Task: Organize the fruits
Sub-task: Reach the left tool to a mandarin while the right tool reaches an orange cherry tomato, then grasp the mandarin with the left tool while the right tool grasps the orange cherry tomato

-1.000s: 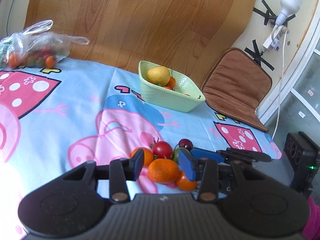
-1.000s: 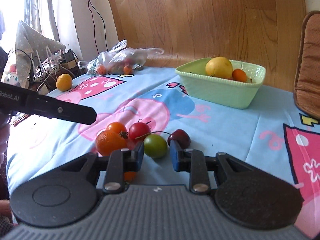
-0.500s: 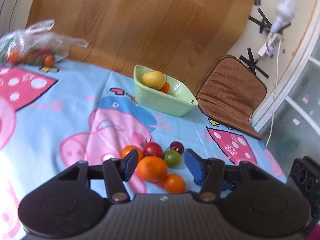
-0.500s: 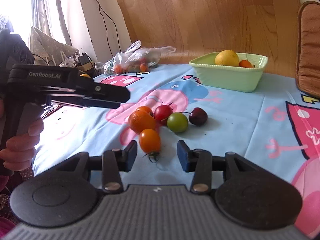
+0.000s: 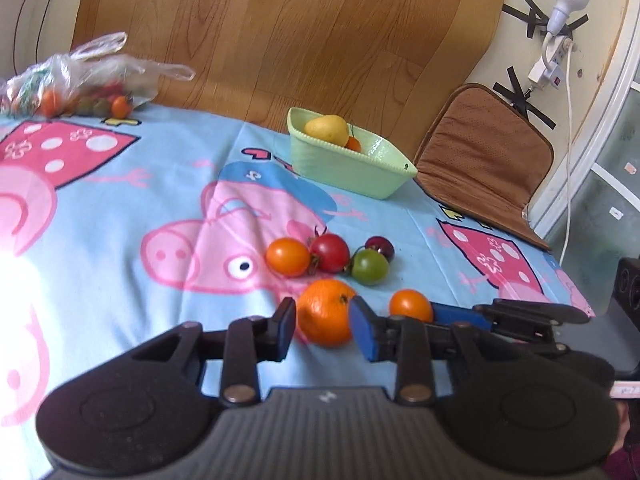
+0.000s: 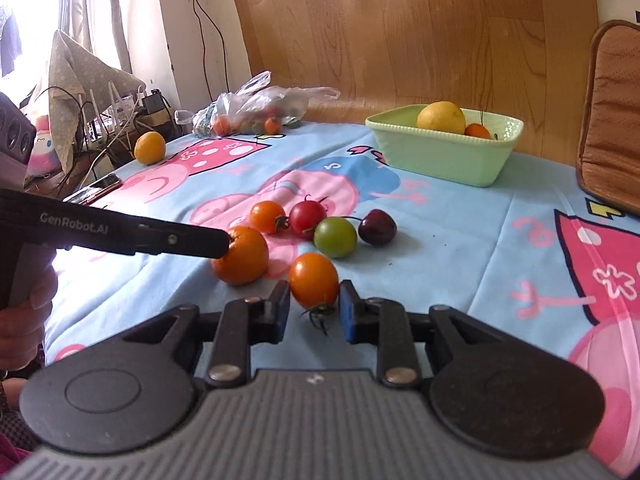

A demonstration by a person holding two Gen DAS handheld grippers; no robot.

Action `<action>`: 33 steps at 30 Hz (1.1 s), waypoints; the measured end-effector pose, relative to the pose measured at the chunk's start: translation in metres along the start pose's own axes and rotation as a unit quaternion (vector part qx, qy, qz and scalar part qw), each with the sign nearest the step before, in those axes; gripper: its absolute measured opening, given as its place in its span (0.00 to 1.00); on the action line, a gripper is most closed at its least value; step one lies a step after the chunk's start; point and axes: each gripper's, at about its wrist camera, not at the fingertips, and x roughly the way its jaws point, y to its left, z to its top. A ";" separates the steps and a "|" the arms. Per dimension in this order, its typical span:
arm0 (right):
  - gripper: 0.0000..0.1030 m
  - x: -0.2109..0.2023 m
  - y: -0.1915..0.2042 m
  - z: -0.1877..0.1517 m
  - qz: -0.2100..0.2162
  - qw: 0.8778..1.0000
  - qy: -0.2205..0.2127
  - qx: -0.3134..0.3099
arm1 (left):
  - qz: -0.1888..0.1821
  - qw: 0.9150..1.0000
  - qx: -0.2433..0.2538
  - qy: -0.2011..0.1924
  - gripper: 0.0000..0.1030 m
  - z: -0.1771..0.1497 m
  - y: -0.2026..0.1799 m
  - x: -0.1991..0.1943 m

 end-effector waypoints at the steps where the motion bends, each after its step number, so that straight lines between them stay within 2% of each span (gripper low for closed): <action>1: 0.29 0.001 0.001 -0.001 -0.001 1.000 0.002 -0.001 | 0.003 1.000 -0.002 0.002 0.37 0.001 0.000 0.002; 2: 0.29 0.002 0.002 -0.001 -0.001 1.000 0.001 -0.003 | 0.005 1.000 -0.004 0.002 0.44 0.002 -0.001 0.002; 4: 0.29 0.002 0.004 -0.001 -0.001 1.000 -0.002 -0.008 | -0.006 1.000 -0.003 -0.004 0.52 0.006 -0.006 0.003; 7: 0.30 0.003 0.004 -0.002 -0.001 1.000 -0.004 -0.010 | -0.011 1.000 0.016 -0.005 0.53 0.010 -0.018 0.008; 12: 0.31 0.003 0.008 -0.006 -0.009 1.000 -0.008 -0.023 | 0.033 0.998 0.057 -0.014 0.48 0.005 -0.032 0.017; 13: 0.36 0.003 0.009 -0.006 -0.008 1.000 -0.007 -0.026 | 0.037 0.997 0.062 -0.015 0.47 0.004 -0.031 0.017; 14: 0.41 0.003 0.010 -0.006 -0.006 1.000 -0.007 -0.029 | 0.040 0.997 0.064 -0.014 0.47 0.002 -0.031 0.016; 16: 0.44 0.003 0.012 -0.006 -0.004 0.999 -0.006 -0.035 | 0.036 0.998 0.056 -0.003 0.47 0.000 -0.024 0.018; 19: 0.44 0.003 0.012 -0.006 -0.006 0.999 -0.006 -0.037 | 0.041 0.998 0.048 0.008 0.47 -0.004 -0.019 0.025; 23: 0.45 0.005 0.015 -0.005 -0.011 0.999 -0.005 -0.042 | 0.051 0.997 0.061 0.001 0.45 -0.004 -0.024 0.028; 28: 0.43 0.007 0.021 -0.006 -0.025 0.998 -0.003 -0.058 | 0.052 0.996 0.067 -0.003 0.41 -0.006 -0.026 0.029; 31: 0.29 0.005 0.024 -0.006 -0.031 0.998 0.001 -0.056 | 0.052 0.996 0.066 -0.001 0.40 -0.008 -0.028 0.026; 33: 0.29 0.003 0.023 -0.007 -0.027 0.999 0.005 -0.044 | 0.050 0.997 0.063 0.001 0.40 -0.010 -0.029 0.023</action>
